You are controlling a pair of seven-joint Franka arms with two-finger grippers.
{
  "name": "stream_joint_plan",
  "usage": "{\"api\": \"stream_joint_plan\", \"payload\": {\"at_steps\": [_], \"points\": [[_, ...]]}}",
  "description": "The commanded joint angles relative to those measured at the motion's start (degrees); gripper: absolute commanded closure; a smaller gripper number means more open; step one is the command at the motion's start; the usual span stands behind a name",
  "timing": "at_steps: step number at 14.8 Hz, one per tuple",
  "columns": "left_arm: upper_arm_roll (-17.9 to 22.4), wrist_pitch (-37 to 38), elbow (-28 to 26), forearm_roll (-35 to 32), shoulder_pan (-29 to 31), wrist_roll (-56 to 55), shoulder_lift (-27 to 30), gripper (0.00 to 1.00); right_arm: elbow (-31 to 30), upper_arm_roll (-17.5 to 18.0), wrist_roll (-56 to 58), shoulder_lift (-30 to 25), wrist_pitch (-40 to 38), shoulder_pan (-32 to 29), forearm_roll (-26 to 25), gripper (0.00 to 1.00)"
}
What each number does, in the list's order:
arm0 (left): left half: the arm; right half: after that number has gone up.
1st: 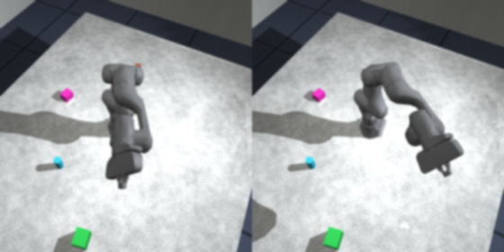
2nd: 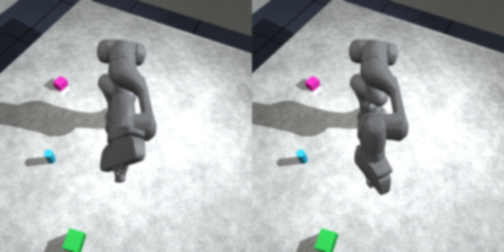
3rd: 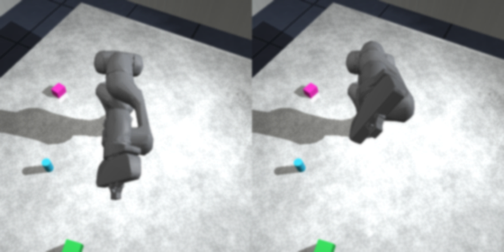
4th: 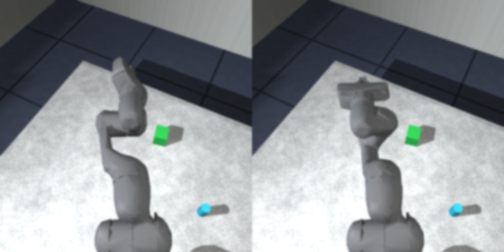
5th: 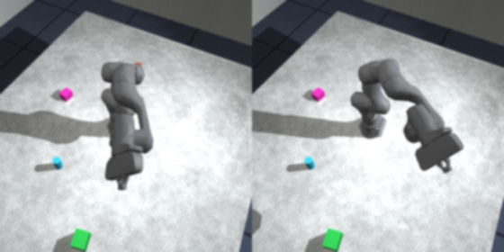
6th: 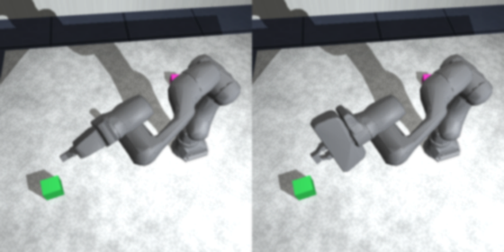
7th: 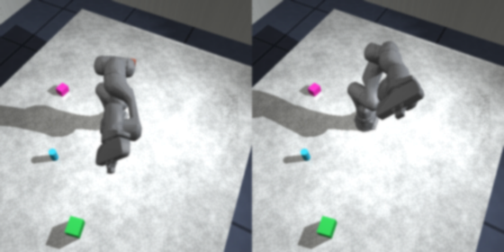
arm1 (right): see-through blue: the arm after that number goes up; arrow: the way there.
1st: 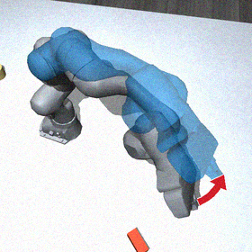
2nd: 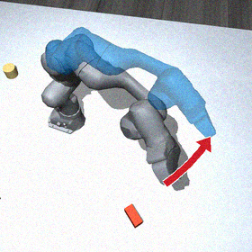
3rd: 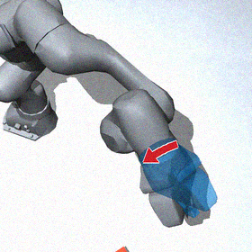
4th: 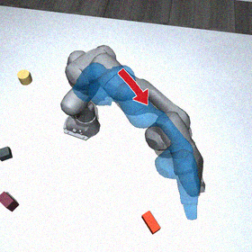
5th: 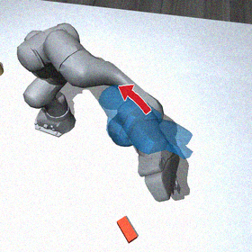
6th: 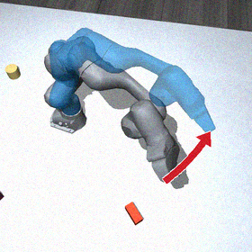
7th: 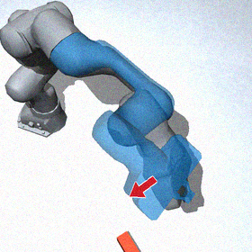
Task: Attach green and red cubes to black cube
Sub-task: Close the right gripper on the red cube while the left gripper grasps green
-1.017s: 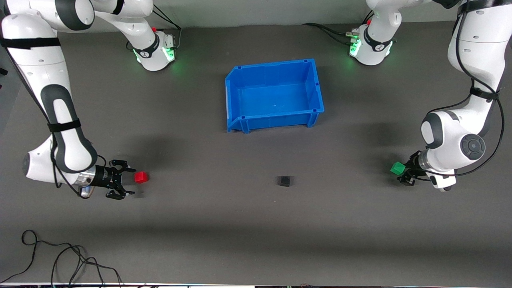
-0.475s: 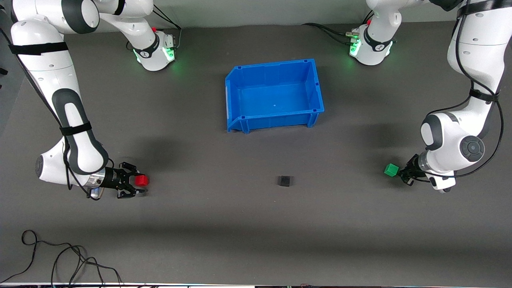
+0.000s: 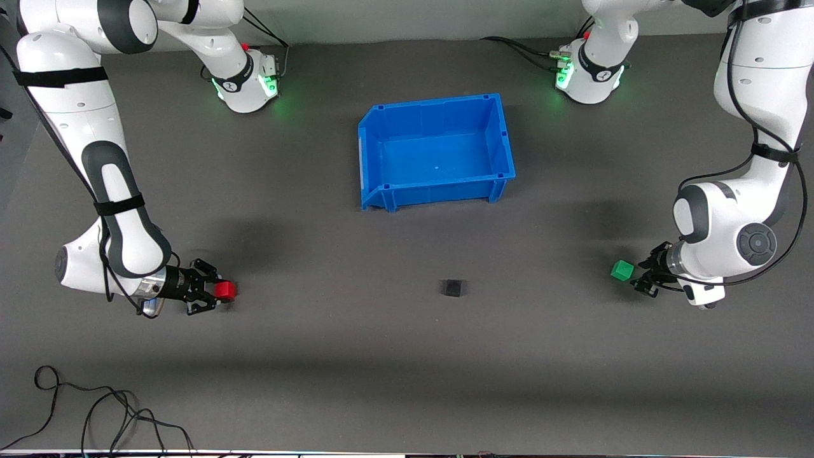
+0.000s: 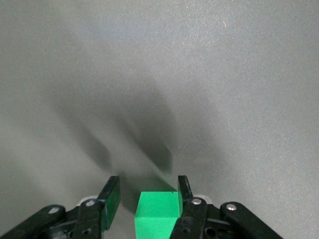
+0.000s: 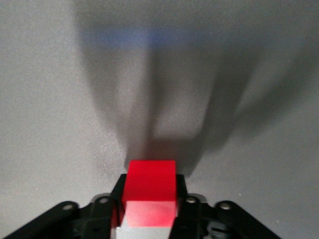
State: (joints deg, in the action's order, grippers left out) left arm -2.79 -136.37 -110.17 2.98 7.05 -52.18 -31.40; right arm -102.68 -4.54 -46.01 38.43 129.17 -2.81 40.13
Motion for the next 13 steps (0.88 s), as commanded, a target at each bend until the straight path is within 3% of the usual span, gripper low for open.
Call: {"api": "stream_joint_plan", "payload": {"at_steps": [1,8,10,12,13], "points": [[0.24,1.98,1.09,0.09,-0.55,-1.17,-0.15,0.42,0.55,-0.21,2.16,-0.19,-0.32,0.00,1.71,0.73],[-0.11,1.37,1.36,3.61,-1.25,-1.78,-1.20,0.43,0.64,-0.21,1.89,-0.64,-0.32,0.44,1.62,0.73],[-0.11,1.54,1.27,3.61,-1.68,-2.40,-1.55,0.52,0.55,-0.21,2.07,-0.64,-0.32,0.44,1.62,0.73],[-0.11,1.98,1.36,3.53,-1.43,-2.31,-1.12,0.74,0.55,-0.21,2.07,-0.64,-0.41,0.44,1.71,0.73],[-0.11,1.98,1.53,3.53,-1.16,-2.31,-0.86,0.81,0.47,-0.21,1.98,-0.64,-0.41,0.44,1.71,0.73]]}}
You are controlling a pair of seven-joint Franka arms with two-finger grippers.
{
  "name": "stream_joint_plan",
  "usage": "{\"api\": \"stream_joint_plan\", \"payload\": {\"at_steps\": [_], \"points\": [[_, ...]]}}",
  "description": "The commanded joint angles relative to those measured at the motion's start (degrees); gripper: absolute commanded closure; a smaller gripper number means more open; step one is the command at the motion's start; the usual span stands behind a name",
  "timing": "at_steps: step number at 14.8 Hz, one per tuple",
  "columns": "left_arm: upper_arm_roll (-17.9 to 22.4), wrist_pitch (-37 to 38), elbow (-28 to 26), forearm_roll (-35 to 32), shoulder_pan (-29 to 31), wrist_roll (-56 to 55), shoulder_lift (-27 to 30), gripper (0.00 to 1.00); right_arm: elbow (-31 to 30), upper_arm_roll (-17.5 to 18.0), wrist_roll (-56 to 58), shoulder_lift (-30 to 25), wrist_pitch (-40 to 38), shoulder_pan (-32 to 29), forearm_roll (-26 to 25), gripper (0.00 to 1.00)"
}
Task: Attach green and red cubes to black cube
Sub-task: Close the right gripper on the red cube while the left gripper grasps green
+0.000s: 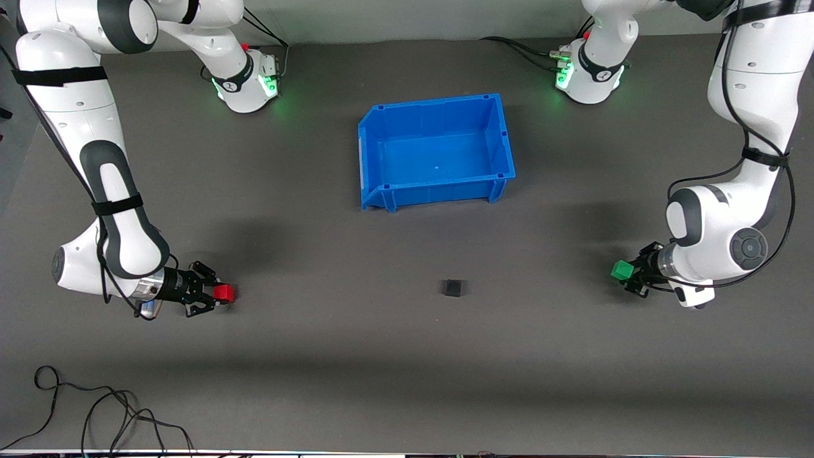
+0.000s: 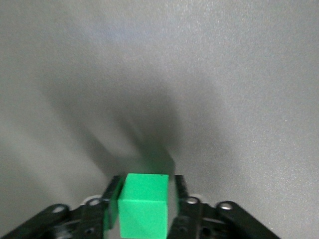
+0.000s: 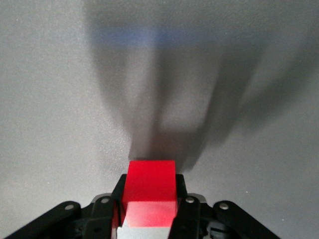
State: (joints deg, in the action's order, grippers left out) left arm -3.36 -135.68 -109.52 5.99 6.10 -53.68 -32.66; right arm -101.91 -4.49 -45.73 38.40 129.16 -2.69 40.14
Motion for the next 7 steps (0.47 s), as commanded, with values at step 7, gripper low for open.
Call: {"api": "stream_joint_plan", "payload": {"at_steps": [7], "points": [[-0.06,10.96,9.75,0.60,-2.31,-11.25,0.50,0.90,-0.04,-0.34,2.13,-0.78,-1.98,0.32,1.61,0.80]]}}
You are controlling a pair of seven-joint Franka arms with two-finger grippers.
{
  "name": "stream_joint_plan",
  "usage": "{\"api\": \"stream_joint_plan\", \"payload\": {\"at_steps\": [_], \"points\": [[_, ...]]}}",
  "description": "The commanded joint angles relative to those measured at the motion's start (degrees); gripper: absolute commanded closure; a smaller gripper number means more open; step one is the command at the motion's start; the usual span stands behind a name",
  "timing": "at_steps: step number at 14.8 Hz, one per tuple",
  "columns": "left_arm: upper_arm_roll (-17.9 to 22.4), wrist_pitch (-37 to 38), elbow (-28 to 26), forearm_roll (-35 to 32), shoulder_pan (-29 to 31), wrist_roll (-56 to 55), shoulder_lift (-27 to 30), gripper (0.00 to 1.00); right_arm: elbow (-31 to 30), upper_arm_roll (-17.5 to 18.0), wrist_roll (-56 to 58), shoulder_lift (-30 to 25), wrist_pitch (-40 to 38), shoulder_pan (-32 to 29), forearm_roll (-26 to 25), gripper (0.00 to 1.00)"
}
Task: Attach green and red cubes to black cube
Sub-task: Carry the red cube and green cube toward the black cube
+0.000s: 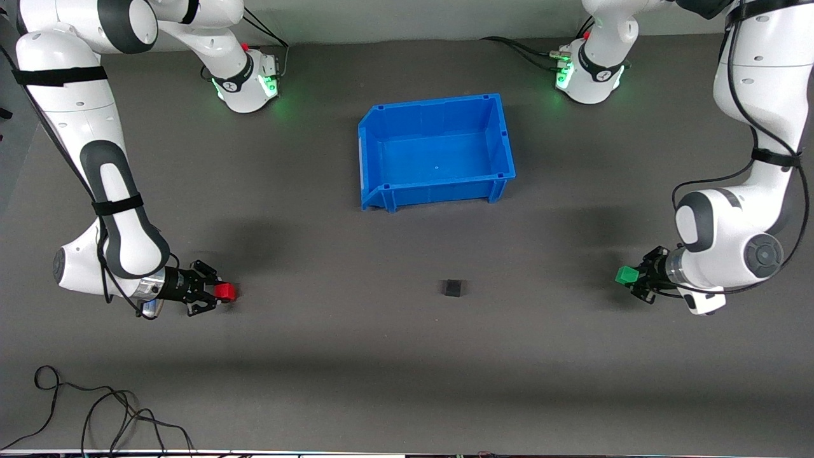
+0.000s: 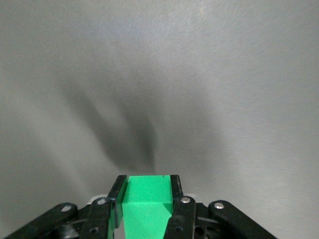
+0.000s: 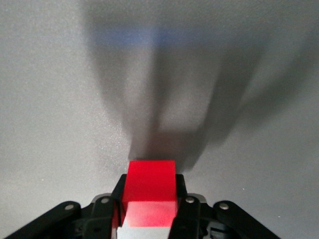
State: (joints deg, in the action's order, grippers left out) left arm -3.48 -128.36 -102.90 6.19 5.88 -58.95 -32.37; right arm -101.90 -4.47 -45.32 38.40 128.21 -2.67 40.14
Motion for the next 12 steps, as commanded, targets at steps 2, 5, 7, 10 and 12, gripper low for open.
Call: {"api": "stream_joint_plan", "payload": {"at_steps": [2,5,7,10,12], "points": [[-0.39,3.39,4.54,0.83,-3.50,-11.68,-0.06,0.90,0.04,-0.27,0.94,-1.57,-1.12,0.38,1.61,0.80],[-1.53,2.59,6.13,3.21,-6.84,-19.51,-1.37,0.90,2.22,-0.27,-3.09,-3.07,-4.88,2.05,1.61,0.80],[-1.53,2.33,7.45,3.21,-8.95,-23.74,-2.25,0.88,4.25,-0.27,-7.74,-3.07,-6.04,4.24,1.61,0.80],[-1.62,2.33,10.60,3.21,-12.99,-30.93,-4.36,0.87,6.88,-0.27,-16.08,-2.72,-5.69,10.56,1.69,0.80],[-1.53,1.20,13.94,3.21,-16.67,-35.16,-7.16,0.82,9.78,-0.27,-21.71,-1.67,-5.25,14.25,1.95,0.80]]}}
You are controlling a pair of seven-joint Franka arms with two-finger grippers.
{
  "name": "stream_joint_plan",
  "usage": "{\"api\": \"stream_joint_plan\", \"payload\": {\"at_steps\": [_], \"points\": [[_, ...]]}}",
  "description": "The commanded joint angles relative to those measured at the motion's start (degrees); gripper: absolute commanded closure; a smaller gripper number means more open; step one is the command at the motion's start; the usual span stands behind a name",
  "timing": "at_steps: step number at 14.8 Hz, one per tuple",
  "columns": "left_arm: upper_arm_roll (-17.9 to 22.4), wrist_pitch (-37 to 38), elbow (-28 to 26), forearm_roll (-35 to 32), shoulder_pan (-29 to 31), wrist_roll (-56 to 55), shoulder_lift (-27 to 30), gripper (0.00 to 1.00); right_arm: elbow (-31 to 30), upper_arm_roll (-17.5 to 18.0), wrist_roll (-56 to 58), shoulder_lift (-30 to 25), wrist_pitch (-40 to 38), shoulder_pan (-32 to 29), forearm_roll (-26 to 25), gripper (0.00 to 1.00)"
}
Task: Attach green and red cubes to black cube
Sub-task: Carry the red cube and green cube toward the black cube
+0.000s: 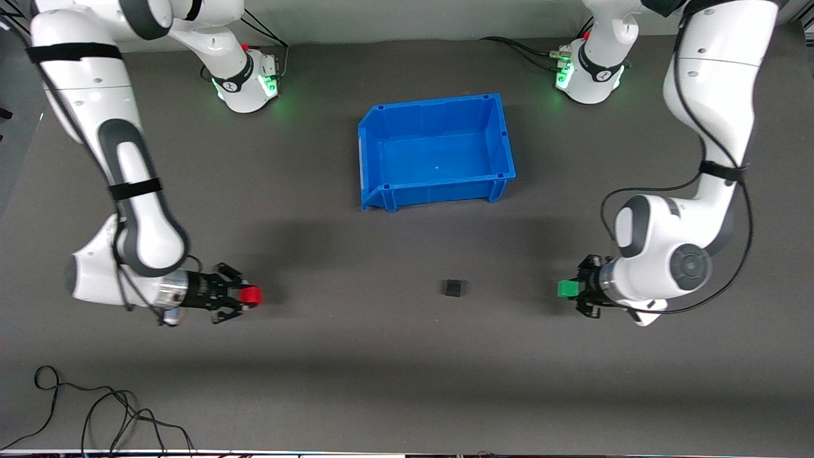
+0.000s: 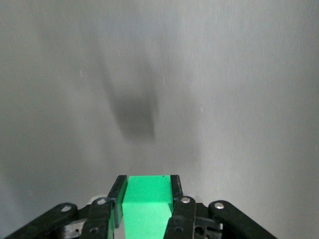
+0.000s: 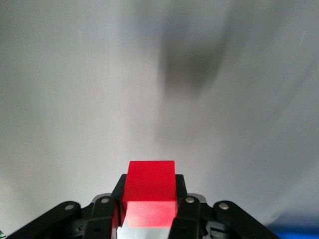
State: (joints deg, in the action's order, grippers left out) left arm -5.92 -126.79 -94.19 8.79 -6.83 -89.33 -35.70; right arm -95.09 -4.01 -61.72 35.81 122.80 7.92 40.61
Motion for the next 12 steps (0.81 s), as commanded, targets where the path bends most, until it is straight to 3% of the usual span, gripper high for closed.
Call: {"api": "stream_joint_plan", "payload": {"at_steps": [1,7,12], "points": [[0.91,-1.95,6.29,0.53,-5.89,-7.50,-5.15,0.82,4.54,-0.74,-8.04,1.80,0.68,5.42,1.84,0.80],[0.91,-12.67,6.47,0.00,-13.72,-17.01,-9.91,0.83,12.37,-0.65,-26.05,7.59,10.42,18.08,2.11,0.80],[0.91,-13.74,6.56,0.26,-15.40,-18.94,-10.44,0.84,16.07,-0.65,-35.21,13.22,18.60,26.08,1.93,0.80]]}}
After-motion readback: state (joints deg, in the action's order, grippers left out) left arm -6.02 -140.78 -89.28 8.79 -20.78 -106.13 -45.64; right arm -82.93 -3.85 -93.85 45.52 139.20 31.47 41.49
